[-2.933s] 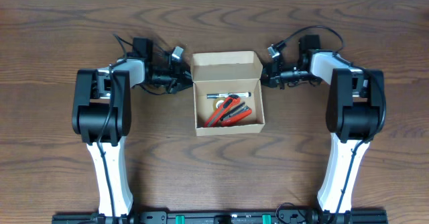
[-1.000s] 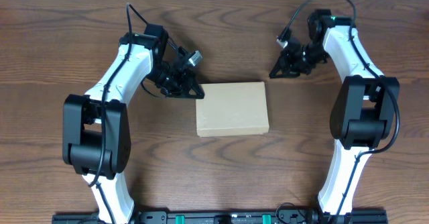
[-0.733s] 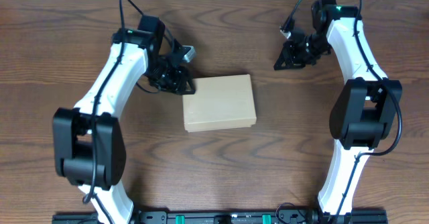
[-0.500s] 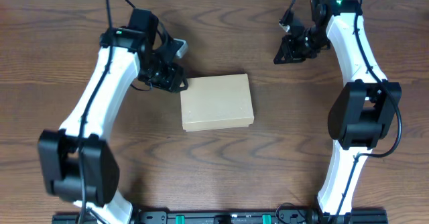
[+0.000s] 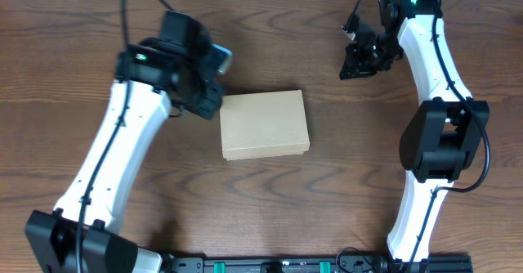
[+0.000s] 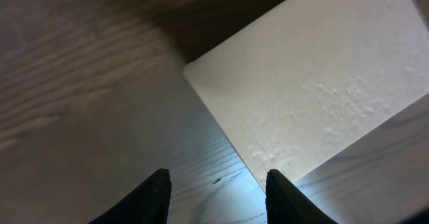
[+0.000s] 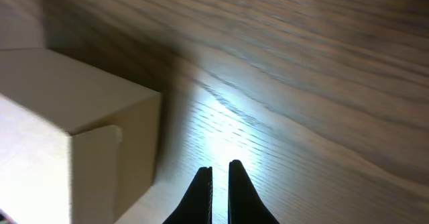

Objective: Pack container
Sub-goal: 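Press the closed lid down with the left gripper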

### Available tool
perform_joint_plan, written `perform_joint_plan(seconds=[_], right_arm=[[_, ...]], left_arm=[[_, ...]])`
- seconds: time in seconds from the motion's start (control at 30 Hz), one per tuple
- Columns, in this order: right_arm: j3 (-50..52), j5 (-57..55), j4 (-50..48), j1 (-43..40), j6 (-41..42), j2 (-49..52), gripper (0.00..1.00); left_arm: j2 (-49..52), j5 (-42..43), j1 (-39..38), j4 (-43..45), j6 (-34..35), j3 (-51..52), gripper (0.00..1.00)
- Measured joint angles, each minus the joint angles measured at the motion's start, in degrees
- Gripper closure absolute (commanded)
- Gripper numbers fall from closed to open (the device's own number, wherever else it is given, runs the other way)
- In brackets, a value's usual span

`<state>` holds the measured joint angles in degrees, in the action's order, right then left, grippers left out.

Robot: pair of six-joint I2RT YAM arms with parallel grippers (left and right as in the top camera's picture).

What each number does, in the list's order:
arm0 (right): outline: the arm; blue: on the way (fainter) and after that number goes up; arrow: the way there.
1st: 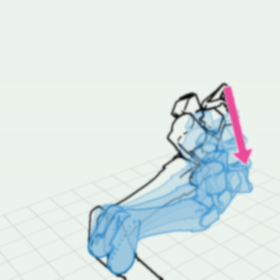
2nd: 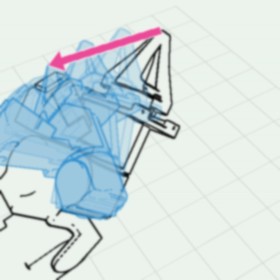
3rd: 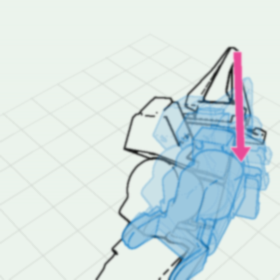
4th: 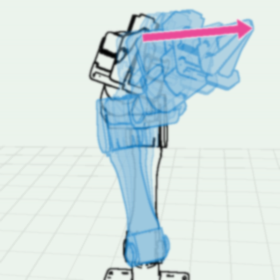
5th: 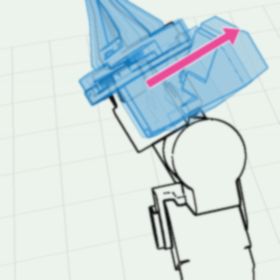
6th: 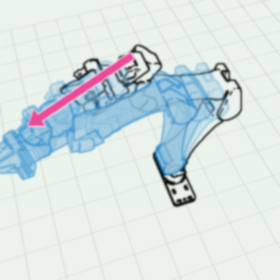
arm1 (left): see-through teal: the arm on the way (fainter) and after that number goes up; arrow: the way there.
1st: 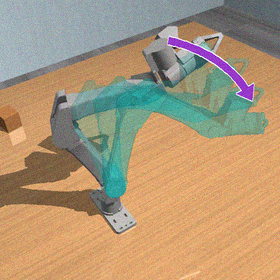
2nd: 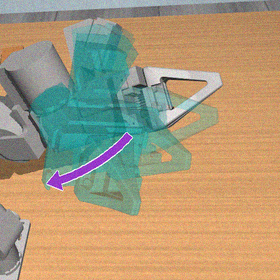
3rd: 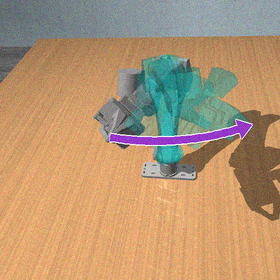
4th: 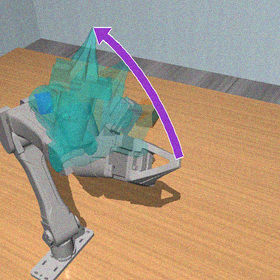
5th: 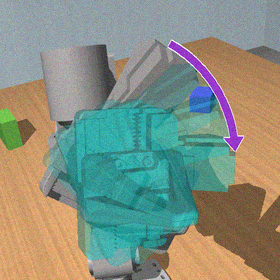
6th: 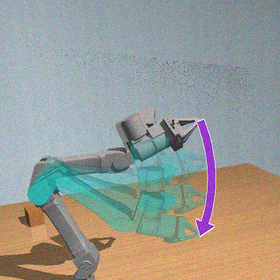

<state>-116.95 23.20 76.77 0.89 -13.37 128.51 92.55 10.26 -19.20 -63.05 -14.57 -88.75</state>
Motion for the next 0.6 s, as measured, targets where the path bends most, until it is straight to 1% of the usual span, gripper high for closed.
perform_joint_plan(seconds=[0.2,0.3,0.43,0.57,0.6], right_arm=[[0.0,-5.4,-0.1,-0.5,1.9,0.0,0.98],[0.0,-7.0,-0.3,-1.4,2.7,0.0,0.98],[0.0,-7.9,-0.3,-2.4,3.2,0.0,0.99],[0.0,-8.3,-0.3,-3.2,3.5,0.0,0.98],[0.0,-8.5,-0.3,-3.3,3.5,0.0,0.98]], left_arm=[[0.0,-8.8,-10.2,1.7,3.5,0.0,0.56],[0.0,-10.8,-13.9,2.3,6.1,0.0,0.56],[0.0,-12.1,-16.7,2.3,9.0,0.0,0.57],[0.0,-12.1,-18.0,1.5,10.3,0.0,0.7],[0.0,-11.9,-18.1,1.2,10.2,0.0,0.75]])
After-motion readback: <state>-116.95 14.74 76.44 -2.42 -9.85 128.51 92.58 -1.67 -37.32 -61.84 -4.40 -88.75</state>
